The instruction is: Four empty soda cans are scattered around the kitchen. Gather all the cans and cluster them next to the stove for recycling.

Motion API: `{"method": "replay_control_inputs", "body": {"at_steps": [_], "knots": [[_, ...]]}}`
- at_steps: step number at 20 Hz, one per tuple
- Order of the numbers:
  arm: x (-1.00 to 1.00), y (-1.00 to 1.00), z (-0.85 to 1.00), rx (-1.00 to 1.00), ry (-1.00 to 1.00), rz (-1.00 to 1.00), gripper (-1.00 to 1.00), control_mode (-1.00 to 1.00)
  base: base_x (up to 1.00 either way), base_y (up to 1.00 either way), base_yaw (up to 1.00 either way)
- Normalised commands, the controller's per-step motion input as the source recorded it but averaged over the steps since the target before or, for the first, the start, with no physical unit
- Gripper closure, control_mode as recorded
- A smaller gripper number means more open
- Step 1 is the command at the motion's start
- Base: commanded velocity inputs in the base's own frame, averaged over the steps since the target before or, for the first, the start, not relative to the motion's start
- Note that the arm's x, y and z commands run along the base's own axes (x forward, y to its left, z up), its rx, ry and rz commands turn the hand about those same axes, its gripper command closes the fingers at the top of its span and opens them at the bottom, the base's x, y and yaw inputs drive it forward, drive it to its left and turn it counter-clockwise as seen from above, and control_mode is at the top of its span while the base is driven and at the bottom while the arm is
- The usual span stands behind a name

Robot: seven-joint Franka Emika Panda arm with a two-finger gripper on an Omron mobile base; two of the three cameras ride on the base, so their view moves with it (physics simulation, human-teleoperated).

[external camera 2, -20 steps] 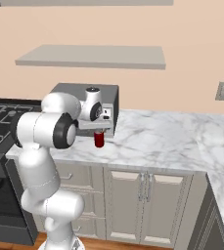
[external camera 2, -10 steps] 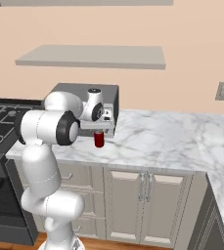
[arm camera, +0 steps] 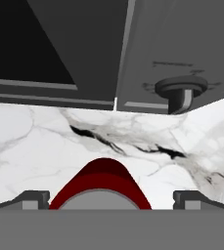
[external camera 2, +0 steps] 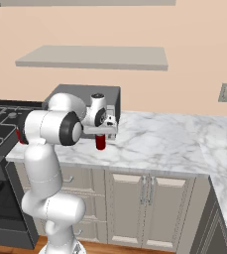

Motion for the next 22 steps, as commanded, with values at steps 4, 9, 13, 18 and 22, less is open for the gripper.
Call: {"method": "replay_control_inputs", "body": {"at_steps": [4,9,13,18,22], "knots": [[0.0,0.0,-0.16,0.0,0.0,-0.01,-1.0,-1.0,0.0,0.0,0.0],[-0.07,0.0,-0.17,0.0,0.0,-0.02,1.0,-1.0,0.0,0.0,0.0],[-0.27,0.0,-0.15,0.0,0.0,-0.06,1.0,-1.0,0.0,0.0,0.0],[-0.38,0.0,-0.04,0.0,-0.01,-0.07,1.0,-1.0,0.0,0.0,0.0],[-0.4,0.01,0.18,0.0,-0.11,-0.04,1.0,-1.0,0.0,0.0,0.0]]}}
